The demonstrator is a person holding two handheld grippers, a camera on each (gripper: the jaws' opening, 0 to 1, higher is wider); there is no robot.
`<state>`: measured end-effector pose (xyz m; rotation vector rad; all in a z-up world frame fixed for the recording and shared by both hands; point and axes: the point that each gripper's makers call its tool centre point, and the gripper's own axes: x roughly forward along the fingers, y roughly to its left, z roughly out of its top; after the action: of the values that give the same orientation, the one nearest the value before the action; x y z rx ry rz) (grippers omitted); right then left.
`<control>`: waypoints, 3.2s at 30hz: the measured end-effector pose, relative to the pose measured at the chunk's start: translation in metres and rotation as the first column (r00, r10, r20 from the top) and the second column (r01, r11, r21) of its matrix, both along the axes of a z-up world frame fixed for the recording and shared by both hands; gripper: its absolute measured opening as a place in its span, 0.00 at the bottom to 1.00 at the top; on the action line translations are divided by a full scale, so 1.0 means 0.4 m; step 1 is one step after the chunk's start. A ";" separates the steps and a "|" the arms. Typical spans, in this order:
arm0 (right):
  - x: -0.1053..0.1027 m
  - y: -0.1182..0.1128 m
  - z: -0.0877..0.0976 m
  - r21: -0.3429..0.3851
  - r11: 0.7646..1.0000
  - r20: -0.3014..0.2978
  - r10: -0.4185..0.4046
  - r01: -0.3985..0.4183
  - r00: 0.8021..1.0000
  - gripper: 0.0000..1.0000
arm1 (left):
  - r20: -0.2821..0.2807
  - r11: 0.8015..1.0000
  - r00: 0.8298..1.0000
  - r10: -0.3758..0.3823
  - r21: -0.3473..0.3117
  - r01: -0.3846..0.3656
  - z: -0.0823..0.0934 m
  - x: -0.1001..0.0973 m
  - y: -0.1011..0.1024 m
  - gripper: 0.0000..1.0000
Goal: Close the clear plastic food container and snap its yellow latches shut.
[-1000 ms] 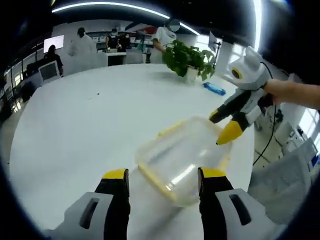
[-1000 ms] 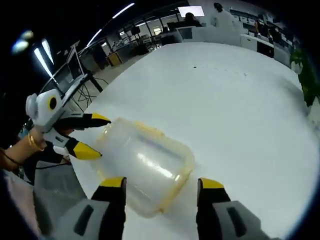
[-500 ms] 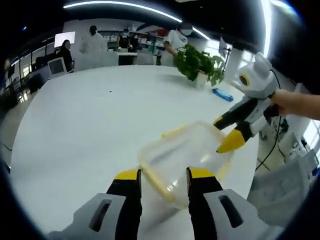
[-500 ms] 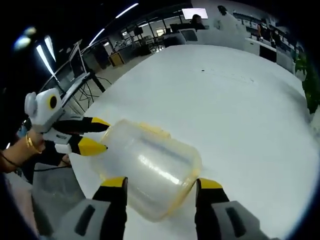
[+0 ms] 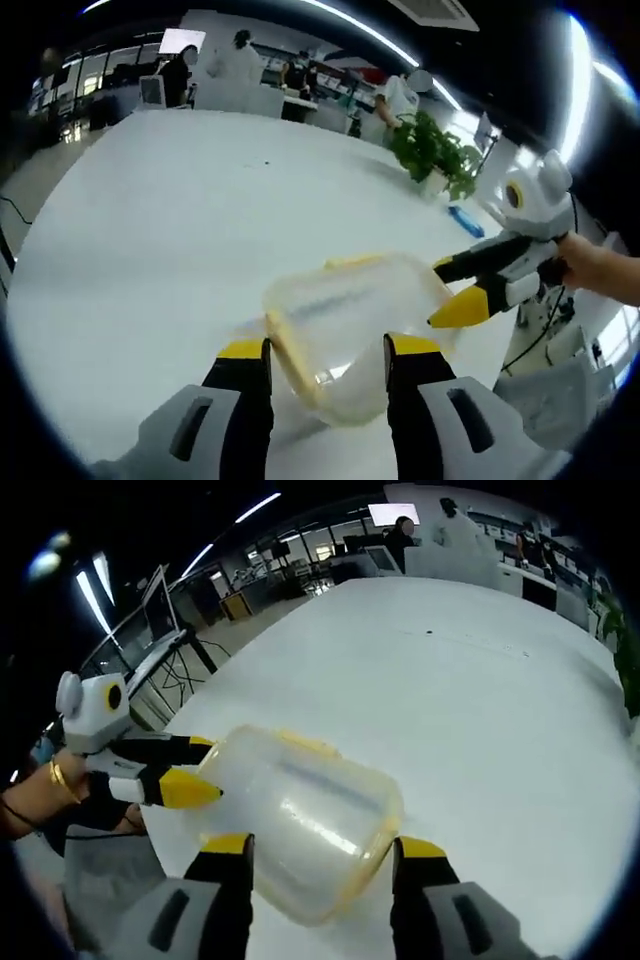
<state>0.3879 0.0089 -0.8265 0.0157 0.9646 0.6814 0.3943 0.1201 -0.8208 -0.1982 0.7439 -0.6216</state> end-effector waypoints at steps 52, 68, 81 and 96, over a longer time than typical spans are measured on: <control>0.235 0.067 -0.003 0.093 0.995 0.023 -0.045 0.043 0.999 0.54 | 0.016 0.993 0.993 0.113 -0.019 -0.113 0.000 0.255 0.055 0.43; 0.255 0.060 -0.005 0.107 0.993 0.026 -0.043 0.040 0.999 0.54 | 0.034 0.992 0.992 0.122 -0.023 -0.121 -0.001 0.274 0.049 0.43; 0.261 0.061 -0.011 0.158 0.985 0.022 -0.077 0.073 0.997 0.54 | 0.051 0.991 0.990 0.128 -0.041 -0.126 -0.004 0.279 0.050 0.44; 0.261 0.063 -0.012 0.184 0.979 0.031 -0.097 0.090 0.995 0.54 | 0.079 0.991 0.988 0.131 -0.047 -0.128 -0.002 0.277 0.050 0.44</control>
<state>0.4924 0.0339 -0.8313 0.2068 0.8551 0.6785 0.5051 0.1399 -0.8218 -0.2558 0.6338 -0.5189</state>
